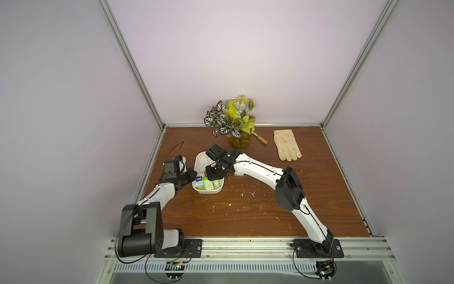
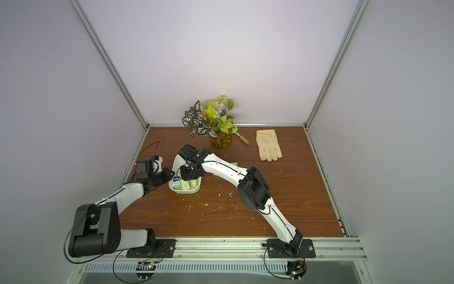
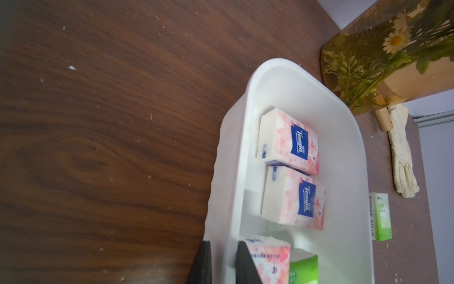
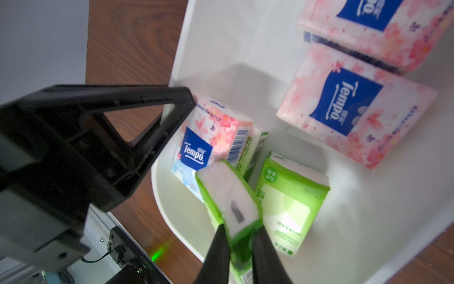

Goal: Take the pocket tissues out of the storage box
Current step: Pick up the pocket tissues from the storage box.

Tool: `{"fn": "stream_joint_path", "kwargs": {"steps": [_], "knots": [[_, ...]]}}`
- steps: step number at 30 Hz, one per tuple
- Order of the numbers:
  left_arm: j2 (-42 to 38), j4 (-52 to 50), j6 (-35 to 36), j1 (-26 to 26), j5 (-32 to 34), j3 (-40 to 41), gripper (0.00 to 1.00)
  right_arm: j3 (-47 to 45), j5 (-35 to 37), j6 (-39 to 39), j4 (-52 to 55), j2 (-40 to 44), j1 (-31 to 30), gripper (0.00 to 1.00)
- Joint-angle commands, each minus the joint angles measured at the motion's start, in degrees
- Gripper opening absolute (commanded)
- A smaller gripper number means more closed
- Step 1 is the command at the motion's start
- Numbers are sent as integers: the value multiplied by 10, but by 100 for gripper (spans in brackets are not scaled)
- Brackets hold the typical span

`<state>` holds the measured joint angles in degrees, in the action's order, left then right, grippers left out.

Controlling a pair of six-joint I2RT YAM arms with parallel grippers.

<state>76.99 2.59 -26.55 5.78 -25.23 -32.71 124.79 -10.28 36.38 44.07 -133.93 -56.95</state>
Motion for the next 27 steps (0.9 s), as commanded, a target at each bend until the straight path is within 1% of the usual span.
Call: {"fn": "stream_joint_path", "kwargs": {"steps": [1,6,10,13,15,17,20,24,27], "knots": [[0,-15,2,6,2,-8,20,13,15,-17,1,62,-2,15],[-12,-34,2,6,7,-29,28,21,14,-26,5,89,7,15],[-37,-63,8,6,26,-56,36,19,19,-37,13,114,18,15],[-56,-88,14,6,37,-83,46,9,32,-51,20,138,29,15],[-69,-99,19,6,44,-96,56,-7,35,-60,21,159,39,14],[-85,-111,22,6,54,-105,66,-31,34,-69,21,184,51,14],[-111,-116,25,6,66,-108,78,-75,30,-87,18,224,74,14],[-150,-99,22,6,84,-96,89,-142,4,-114,7,276,112,14],[-176,-96,27,6,96,-87,95,-209,-36,-140,-9,322,152,14]]}}
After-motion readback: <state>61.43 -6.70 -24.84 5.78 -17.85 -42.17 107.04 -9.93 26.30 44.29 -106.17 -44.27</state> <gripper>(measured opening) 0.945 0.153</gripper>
